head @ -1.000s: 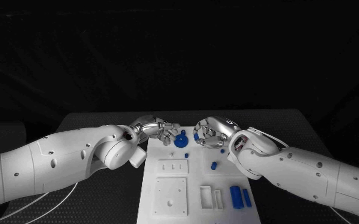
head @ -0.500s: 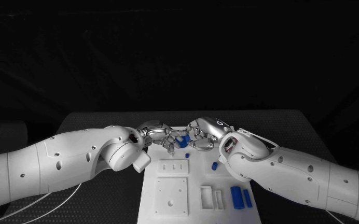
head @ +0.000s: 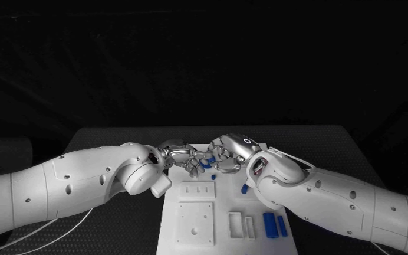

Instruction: Assemble the parts on the task board

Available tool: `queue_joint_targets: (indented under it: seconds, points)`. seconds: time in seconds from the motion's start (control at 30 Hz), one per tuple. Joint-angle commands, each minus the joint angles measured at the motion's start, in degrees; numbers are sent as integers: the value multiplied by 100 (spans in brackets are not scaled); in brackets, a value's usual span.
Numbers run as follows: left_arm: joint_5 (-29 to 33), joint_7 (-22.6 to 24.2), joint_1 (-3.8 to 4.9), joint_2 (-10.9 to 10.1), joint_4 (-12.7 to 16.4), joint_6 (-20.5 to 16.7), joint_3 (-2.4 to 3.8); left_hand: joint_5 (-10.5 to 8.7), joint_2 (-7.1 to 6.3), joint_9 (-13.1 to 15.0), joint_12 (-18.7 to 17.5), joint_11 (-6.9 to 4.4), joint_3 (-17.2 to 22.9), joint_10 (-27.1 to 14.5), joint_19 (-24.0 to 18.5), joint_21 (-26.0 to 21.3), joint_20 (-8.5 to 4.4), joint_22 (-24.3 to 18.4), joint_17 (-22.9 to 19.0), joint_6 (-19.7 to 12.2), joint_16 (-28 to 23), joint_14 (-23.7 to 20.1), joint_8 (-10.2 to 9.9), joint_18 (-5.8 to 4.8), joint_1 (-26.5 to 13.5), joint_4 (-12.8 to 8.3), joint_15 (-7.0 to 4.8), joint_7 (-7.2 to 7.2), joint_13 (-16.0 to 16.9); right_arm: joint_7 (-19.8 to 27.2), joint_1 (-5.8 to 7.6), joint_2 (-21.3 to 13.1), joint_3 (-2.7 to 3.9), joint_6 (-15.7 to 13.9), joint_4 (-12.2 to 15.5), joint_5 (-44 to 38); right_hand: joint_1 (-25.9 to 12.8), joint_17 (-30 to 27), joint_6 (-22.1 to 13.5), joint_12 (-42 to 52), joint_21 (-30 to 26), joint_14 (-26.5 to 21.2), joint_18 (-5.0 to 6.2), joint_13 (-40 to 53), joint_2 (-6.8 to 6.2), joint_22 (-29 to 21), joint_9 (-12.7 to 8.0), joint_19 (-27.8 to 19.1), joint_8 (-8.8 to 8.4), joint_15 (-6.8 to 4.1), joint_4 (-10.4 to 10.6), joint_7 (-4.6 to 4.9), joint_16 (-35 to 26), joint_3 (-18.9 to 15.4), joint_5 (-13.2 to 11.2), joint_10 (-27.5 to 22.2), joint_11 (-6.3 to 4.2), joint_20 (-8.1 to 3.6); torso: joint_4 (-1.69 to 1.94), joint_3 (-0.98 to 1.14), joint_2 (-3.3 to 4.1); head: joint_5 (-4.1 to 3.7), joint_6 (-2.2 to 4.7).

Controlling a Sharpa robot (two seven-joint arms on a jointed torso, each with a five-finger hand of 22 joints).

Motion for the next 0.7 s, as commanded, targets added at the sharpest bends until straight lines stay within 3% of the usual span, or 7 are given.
queue_joint_targets:
  seconds: [0.03, 0.7]
  points:
    - [-70, -35, 2, 10, 9, 82, 2, -23, 8, -10, 7, -9, -3, 31, -7, 34, -33, 120, 9, 29, 26, -22, -31, 119, -46, 40, -33, -17, 7, -15, -1, 6, 3, 39, 35, -87, -15, -4, 436, -21, 13, 44, 164, -5, 5, 48, 69, 20, 107, -13, 7, 169, 2, 40, -18, 34, 13, -10, -6, -1, 3, 10, -3]
    - [-52, -52, 2, 13, 7, 59, 3, -24, 117, -21, -4, -2, -25, 10, -40, 61, -32, 120, 7, 13, 48, -49, -55, 118, 29, 35, -30, -8, 41, -11, -2, 44, 2, 85, 112, -58, -17, -6, 438, -23, 11, 47, 164, -7, 0, 46, 67, 25, 105, -13, 5, 169, -1, 54, -18, 38, 13, -10, -3, -3, 3, 9, -9]
